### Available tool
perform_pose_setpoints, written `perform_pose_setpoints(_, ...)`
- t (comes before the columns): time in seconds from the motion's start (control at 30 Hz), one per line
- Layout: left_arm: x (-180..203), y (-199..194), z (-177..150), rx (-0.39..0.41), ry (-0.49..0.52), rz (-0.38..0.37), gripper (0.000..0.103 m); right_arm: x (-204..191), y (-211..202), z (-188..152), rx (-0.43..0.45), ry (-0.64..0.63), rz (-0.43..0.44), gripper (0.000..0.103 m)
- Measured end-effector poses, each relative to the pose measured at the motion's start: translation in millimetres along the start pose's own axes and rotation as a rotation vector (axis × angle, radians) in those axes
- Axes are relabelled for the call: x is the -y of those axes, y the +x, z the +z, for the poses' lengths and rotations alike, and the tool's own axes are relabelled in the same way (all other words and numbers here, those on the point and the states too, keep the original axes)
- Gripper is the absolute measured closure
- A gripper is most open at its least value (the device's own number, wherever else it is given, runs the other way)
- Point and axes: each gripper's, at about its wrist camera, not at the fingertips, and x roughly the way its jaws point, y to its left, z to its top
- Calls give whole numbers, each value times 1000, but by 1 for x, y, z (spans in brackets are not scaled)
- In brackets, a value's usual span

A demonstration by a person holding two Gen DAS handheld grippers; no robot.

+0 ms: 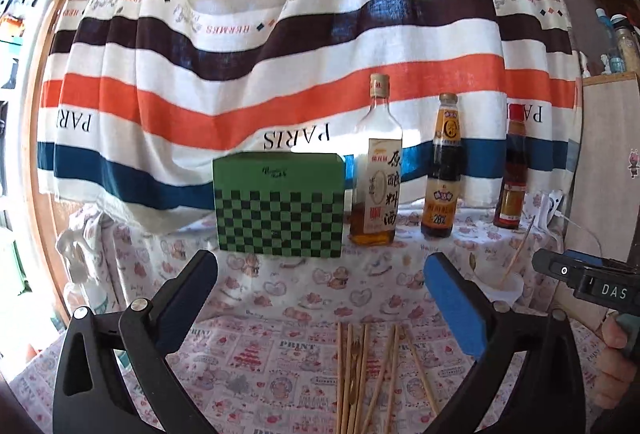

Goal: Organize utensils
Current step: 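Withdraw both open tools from the cup back toward the chopsticks, then grasp another bamboo chopstick with the right tool while the left tool approaches the pile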

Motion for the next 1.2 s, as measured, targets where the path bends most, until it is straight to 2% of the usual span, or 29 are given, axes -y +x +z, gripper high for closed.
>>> perform_pose_setpoints(0.07, -4, 10, -15, -35, 9, 0, 1, -8, 12, -12, -54, -34, -8, 27)
perform_pose_setpoints(0.2, -5, 41, -38, -190, 56, 10, 1, -14, 35, -28, -150, -52, -19, 27)
perform_pose_setpoints(0.27, -11, 52, -45, -244, 42, 93, 1, -14, 43, -33, -196, -56, 10, 27)
perform_pose_setpoints(0.4, -26, 64, -53, -319, -38, 66, 1, -17, 44, -35, -176, -102, -38, 27)
perform_pose_setpoints(0.47, -28, 69, -57, -347, -48, 54, 1, -15, 48, -36, -206, -90, -28, 26)
perform_pose_setpoints(0.53, -26, 71, -59, -361, -45, 34, 1, -9, 55, -37, -253, -45, 12, 26)
perform_pose_setpoints(0.6, -22, 72, -60, -366, -30, 8, 1, -6, 60, -40, -281, -33, 15, 26)
perform_pose_setpoints(0.73, -22, 72, -59, -374, -86, -30, 1, -5, 64, -44, -281, -52, -28, 26)
perform_pose_setpoints(0.87, -19, 69, -57, -355, -67, -51, 1, -1, 66, -43, -297, -21, 1, 27)
perform_pose_setpoints(0.97, -20, 69, -56, -356, -94, -80, 1, -2, 69, -44, -315, -26, 9, 27)
perform_pose_setpoints(1.07, -24, 68, -54, -342, -102, -48, 1, -5, 75, -47, -343, -37, 10, 27)
perform_pose_setpoints(1.2, -21, 69, -56, -336, -57, -13, 1, -14, 88, -58, -415, -57, 37, 39)
